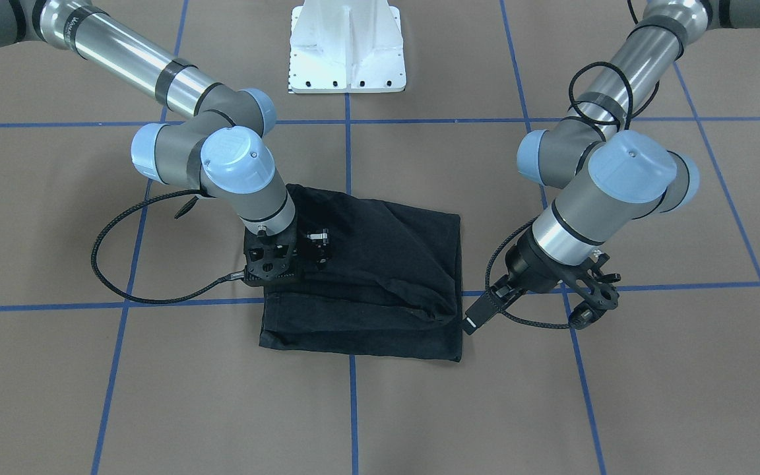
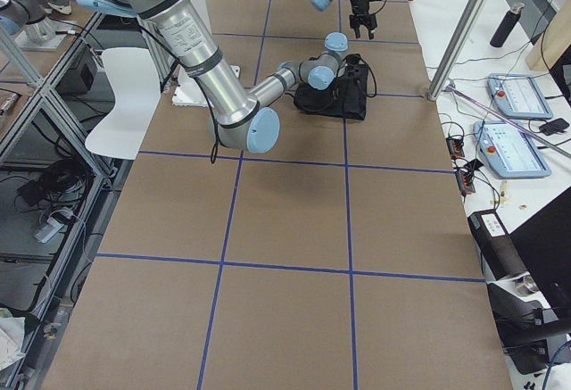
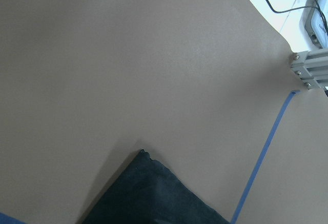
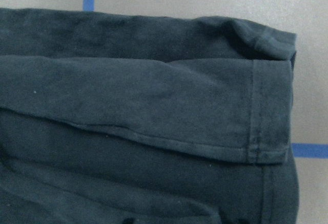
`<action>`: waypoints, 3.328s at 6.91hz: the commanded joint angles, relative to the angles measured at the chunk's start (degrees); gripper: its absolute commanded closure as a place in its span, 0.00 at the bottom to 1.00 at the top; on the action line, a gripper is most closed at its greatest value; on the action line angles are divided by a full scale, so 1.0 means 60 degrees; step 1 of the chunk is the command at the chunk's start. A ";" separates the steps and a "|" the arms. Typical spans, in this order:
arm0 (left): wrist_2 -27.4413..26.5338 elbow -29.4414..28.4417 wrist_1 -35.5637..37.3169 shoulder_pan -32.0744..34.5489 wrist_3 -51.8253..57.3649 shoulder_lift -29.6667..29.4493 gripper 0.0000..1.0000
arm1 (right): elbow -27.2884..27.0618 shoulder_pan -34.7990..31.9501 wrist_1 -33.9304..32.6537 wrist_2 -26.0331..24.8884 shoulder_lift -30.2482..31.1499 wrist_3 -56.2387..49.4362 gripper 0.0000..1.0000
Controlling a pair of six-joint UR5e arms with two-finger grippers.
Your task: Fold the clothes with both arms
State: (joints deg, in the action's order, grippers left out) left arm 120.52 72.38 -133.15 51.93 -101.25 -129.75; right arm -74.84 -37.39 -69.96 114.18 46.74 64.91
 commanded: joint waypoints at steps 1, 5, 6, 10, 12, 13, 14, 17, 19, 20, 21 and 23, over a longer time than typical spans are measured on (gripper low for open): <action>0.0011 0.0007 0.0000 -0.0013 0.0000 0.0062 0.00 | 0.0036 0.0036 0.0000 -0.0016 0.0061 -0.0109 0.36; 0.0026 0.0007 0.0014 -0.0013 0.0000 0.0063 0.00 | -0.0066 -0.0110 -0.0015 -0.0016 0.0075 -0.0125 1.00; 0.0026 0.0007 0.0000 -0.0013 0.0000 0.0063 0.00 | -0.0066 -0.0125 -0.0015 -0.0117 0.0163 -0.0110 1.00; 0.0026 0.0007 0.0000 0.0002 0.0000 0.0077 0.00 | -0.0781 -0.0547 0.0000 0.0478 0.0295 -0.0183 1.00; 0.0026 0.0007 0.0000 0.0002 0.0000 0.0092 0.00 | -0.0755 -0.0989 0.0073 0.0952 0.0295 -0.0198 1.00; 0.0026 0.0022 0.0000 0.0002 0.0000 0.0106 0.00 | -0.0668 -0.0989 0.0073 0.0864 0.0295 -0.0212 1.00; 0.0026 0.0036 0.0014 0.0002 0.0000 0.0107 0.00 | -0.0536 -0.1004 0.0102 0.0820 0.0281 -0.0198 1.00; 0.0026 0.0066 0.0015 0.0002 0.0000 0.0107 0.00 | -0.0039 -0.1018 0.0132 0.0395 0.0149 -0.0329 1.00; 0.0011 0.0080 0.0000 0.0002 0.0000 0.0107 0.00 | -0.0037 -0.1164 0.0117 0.0438 0.0062 -0.0199 0.53; 0.0011 0.0124 0.0000 0.0002 -0.0015 0.0078 0.00 | -0.0037 -0.1238 0.0059 0.0511 -0.0128 -0.0183 0.01; -0.0003 0.0124 0.0000 -0.0027 -0.0015 0.0063 0.00 | -0.0037 -0.1412 0.0030 0.0729 -0.0158 -0.0183 0.00; 0.0026 0.0139 -0.0102 -0.0042 0.0000 0.0004 0.00 | -0.0110 -0.1968 0.0000 0.1620 -0.0173 -0.0198 0.00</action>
State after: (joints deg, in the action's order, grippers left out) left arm 120.58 73.14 -133.34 51.73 -101.35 -129.60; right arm -75.15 -47.21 -69.75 120.85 45.80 63.78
